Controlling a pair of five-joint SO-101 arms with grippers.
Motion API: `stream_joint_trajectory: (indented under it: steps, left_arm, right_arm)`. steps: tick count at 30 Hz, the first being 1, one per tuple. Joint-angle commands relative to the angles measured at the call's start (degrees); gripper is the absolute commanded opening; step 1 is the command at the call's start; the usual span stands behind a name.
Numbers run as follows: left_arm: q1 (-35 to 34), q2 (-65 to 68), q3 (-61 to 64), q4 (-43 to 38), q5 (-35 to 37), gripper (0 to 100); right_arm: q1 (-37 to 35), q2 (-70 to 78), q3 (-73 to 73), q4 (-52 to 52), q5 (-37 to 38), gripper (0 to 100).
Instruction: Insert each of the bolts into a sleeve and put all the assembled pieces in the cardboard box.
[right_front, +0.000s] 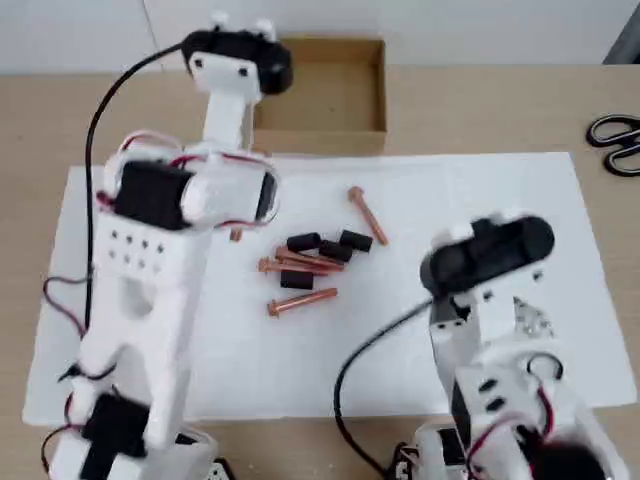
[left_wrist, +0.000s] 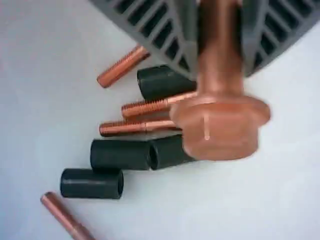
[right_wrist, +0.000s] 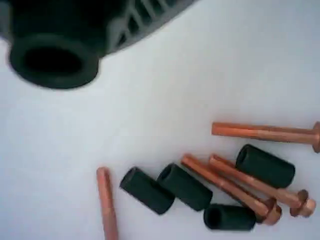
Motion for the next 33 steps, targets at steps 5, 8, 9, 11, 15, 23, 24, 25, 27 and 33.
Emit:
stream_joint_trajectory:
  steps: [5, 8, 9, 11, 15, 23, 24, 25, 27, 33]
  left_arm:
    - [-0.18, -12.48, 6.46, 0.97, -0.26, 1]
    - [-0.18, -14.24, 8.13, 0.35, 3.08, 1]
    - [-0.18, -14.24, 8.75, -0.44, 5.01, 1]
    - [-0.18, -14.24, 9.8, -1.93, 8.18, 1]
    - [-0.09, -14.59, 12.7, -4.04, 9.05, 1]
    - [0.0, -14.68, 13.05, -5.54, 8.97, 1]
    - [0.62, -14.68, 13.23, -8.0, 9.32, 1]
    - [1.41, -14.68, 13.32, -10.46, 9.41, 1]
    - [3.6, -14.68, 13.32, -14.95, 11.08, 1]
    - [12.48, -14.77, 13.32, -25.23, 15.65, 1]
  right_arm:
    - [-0.13, -20.97, 15.91, -9.8, -11.08, 0.4]
    - [-0.13, -28.0, 24.35, -15.34, -11.6, 0.4]
    - [-0.13, -27.3, 26.02, -16.48, -11.69, 0.4]
    - [-0.31, -25.71, 26.64, -17.89, -12.13, 0.4]
    - [-4.26, -25.36, 28.92, -23.96, -12.13, 0.4]
    - [-11.91, -25.36, 35.43, -29.49, -12.13, 0.4]
    - [-12.35, -25.36, 36.04, -30.55, -12.13, 0.4]
    - [-12.88, -25.36, 36.75, -31.52, -12.13, 0.4]
    - [-14.37, -25.36, 38.68, -33.8, -12.22, 0.4]
    - [-17.36, -25.36, 44.75, -42.15, -18.9, 0.4]
